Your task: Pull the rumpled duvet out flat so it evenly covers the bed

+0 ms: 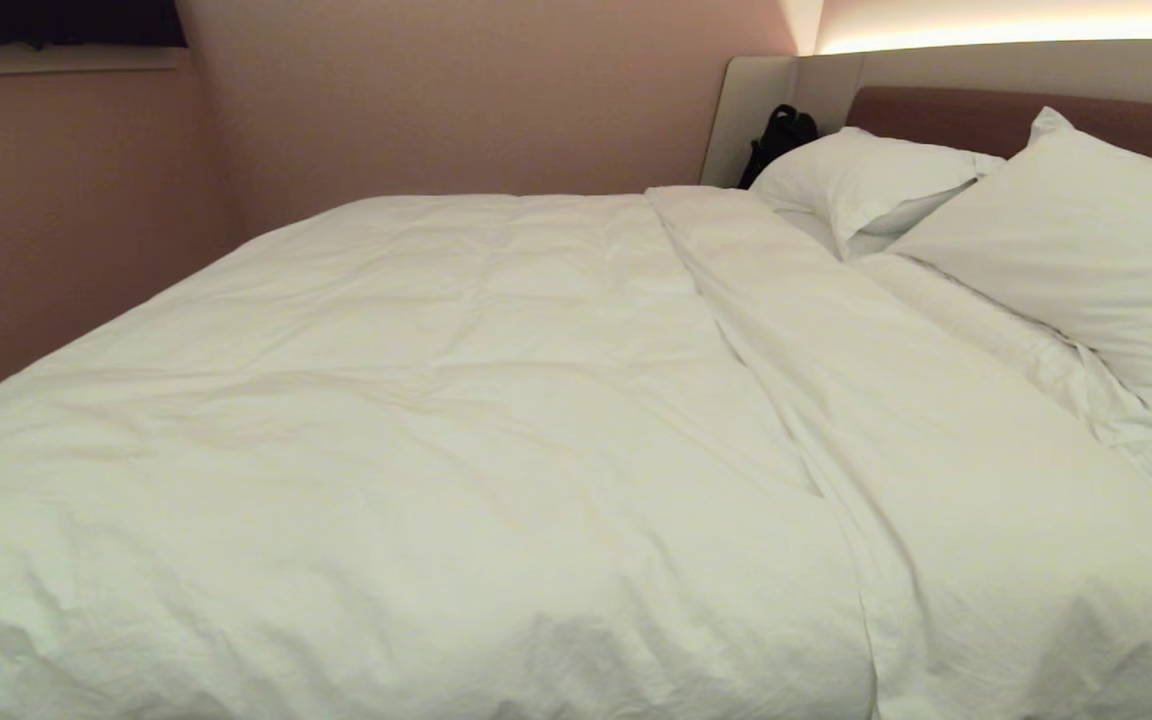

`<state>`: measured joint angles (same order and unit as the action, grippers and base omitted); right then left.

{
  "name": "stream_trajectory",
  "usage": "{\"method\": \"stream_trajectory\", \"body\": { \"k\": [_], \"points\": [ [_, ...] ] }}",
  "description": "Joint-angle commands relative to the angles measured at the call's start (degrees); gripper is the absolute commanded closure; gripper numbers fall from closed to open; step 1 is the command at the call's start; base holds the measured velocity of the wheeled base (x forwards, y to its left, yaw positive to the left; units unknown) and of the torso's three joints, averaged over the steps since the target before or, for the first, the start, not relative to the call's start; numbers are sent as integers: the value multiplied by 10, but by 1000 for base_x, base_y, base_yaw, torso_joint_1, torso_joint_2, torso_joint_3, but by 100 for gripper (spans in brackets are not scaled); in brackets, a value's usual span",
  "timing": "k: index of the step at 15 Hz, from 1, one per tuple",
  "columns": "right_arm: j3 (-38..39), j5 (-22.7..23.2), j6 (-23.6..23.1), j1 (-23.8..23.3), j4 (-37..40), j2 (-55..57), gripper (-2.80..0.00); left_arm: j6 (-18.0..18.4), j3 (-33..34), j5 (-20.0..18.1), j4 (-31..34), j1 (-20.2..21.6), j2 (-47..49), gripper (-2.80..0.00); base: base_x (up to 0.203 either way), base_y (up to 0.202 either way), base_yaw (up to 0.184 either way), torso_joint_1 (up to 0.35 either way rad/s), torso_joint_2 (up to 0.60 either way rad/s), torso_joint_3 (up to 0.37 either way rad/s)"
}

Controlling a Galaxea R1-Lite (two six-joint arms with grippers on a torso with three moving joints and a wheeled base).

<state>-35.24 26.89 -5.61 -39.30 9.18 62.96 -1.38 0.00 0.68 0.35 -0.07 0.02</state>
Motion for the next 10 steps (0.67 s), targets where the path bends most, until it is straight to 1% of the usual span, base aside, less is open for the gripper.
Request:
{"method": "stream_trajectory", "body": {
  "k": [1,2,3,4,6,7,10],
  "points": [
    [-7,2,16,34,-1,-34,0,0,0,0,0,0,0,0,0,0,0,0,0,0],
    [-14,2,35,50,-1,-46,0,0,0,0,0,0,0,0,0,0,0,0,0,0],
    [-16,3,41,53,-2,-48,0,0,0,0,0,0,0,0,0,0,0,0,0,0],
    [-18,3,61,67,-4,-61,0,0,0,0,0,0,0,0,0,0,0,0,0,0],
    [-21,23,99,98,-8,-107,0,0,0,0,0,0,0,0,0,0,0,0,0,0],
    [-23,43,109,103,-8,-121,0,0,0,0,0,0,0,0,0,0,0,0,0,0],
    [-24,145,122,104,-6,-207,0,0,0,0,0,0,0,0,0,0,0,0,0,0]
  ]
}}
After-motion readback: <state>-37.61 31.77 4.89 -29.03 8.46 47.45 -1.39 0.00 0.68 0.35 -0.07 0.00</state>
